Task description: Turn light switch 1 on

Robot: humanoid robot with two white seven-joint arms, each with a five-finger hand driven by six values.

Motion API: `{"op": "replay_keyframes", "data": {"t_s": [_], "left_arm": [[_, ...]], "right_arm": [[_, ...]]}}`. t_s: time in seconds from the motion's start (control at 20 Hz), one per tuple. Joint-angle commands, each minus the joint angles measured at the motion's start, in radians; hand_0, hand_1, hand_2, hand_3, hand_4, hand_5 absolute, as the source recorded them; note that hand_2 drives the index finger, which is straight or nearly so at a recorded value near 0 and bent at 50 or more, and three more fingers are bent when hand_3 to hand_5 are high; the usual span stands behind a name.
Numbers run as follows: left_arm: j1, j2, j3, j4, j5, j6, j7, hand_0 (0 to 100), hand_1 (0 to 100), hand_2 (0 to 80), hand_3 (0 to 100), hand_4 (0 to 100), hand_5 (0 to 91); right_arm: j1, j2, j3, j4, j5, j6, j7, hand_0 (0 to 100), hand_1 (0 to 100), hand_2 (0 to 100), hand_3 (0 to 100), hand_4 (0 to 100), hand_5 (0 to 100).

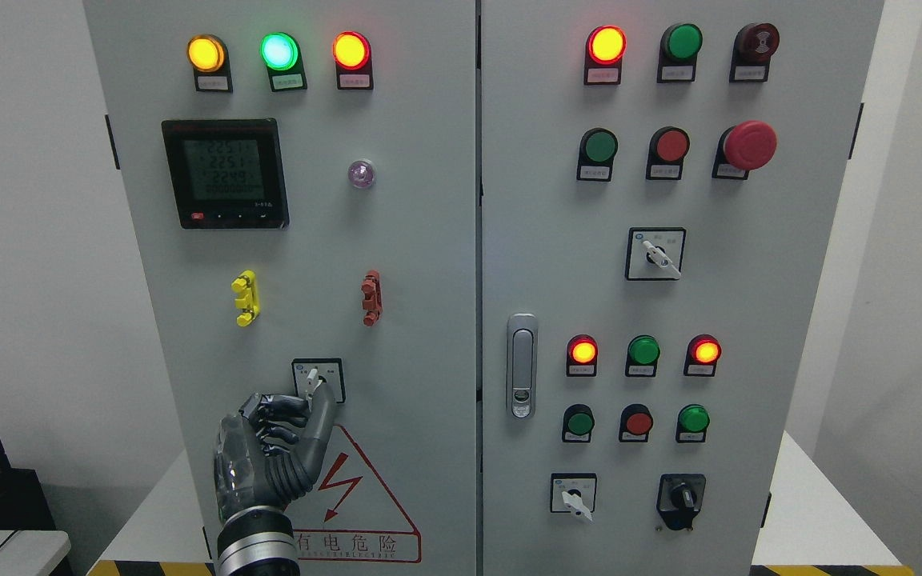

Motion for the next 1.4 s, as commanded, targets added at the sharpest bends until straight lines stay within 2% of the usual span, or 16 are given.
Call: {"op": "replay_keyframes", "data": {"t_s": [0.0,1.35], "left_arm": [[-0.007,-0.001,-0.004,0.003,0.0,0.004,0.001,19,53,56.3,73,77,69.5],[-0.03,-0.002,-0.004,0.004,0.003,0.05,0.001,18,51,57.0,74,77,69.1]], "right_arm": [[0.0,0.001,0.017,0.0,-0.025,0.0,0.001,12,39,0,0,0,0],[0.0,-0.001,0.017,0.0,-0.025,0.0,0.001,12,39,0,0,0,0]]}}
